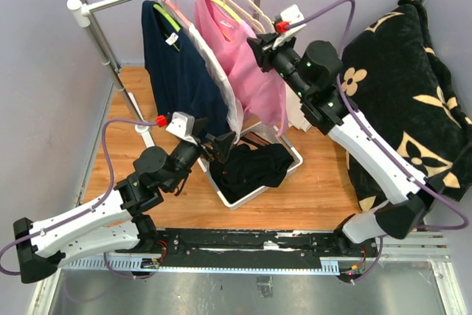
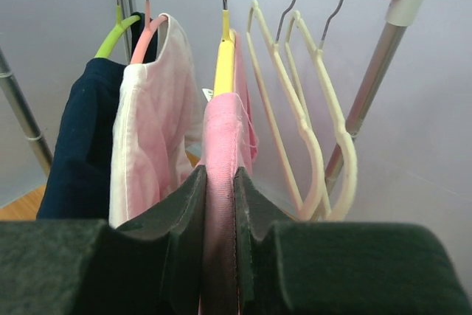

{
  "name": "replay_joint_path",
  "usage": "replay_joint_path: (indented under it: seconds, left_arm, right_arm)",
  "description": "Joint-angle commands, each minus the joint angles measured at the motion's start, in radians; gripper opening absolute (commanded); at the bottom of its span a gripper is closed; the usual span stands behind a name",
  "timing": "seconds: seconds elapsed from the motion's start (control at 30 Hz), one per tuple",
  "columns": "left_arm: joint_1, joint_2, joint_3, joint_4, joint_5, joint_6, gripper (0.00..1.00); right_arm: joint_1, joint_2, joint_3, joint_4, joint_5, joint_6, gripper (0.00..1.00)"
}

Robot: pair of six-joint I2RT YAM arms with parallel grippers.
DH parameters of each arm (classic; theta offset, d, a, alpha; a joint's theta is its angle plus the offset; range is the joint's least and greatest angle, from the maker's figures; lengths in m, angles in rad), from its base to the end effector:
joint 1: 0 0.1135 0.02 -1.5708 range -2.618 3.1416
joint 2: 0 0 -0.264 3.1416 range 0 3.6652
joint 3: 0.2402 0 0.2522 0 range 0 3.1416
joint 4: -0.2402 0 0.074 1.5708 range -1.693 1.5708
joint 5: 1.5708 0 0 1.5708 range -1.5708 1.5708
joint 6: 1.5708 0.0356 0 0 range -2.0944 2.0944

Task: Remove the t-shirt from the hanger
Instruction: Pick up the hanger from the clothesline.

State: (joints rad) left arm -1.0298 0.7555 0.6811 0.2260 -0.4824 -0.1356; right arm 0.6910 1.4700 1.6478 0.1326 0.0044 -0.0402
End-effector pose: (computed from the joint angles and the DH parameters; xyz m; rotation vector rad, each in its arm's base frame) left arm 0.1073 -0.1466 0.3521 0.2453 1.4449 -0.6133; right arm 0.2531 0.2091 0.5120 -0.4540 1.1969 0.5584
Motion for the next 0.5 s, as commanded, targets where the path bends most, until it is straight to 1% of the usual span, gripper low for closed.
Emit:
replay_joint_path:
  seconds: [0.0,0.23,0.33,0.47]
  left_arm:
    - [-0.005,0.045,0.070,0.071,-0.017,0.059,0.99]
    - [-0.005,0.128,0.179,0.162,-0.048,0.140,0.97]
    - [-0.005,0.183,0.251,0.194,-0.060,0.185,0.97]
    - [0.020,0.260,0.356,0.189,-0.054,0.228,0.94]
  right_arm:
    - [0.020,-0.136,-0.052,0.142,0.002,-0.028,0.01]
    - [0.019,-0.309,-0.208,0.157,-0.006,-0.041,0.01]
    - [0.020,-0.387,-0.260,0.173,-0.033,-0.040,0.01]
    - [0.020,-0.487,-0.327,0.187,-0.090,-0.039,0.01]
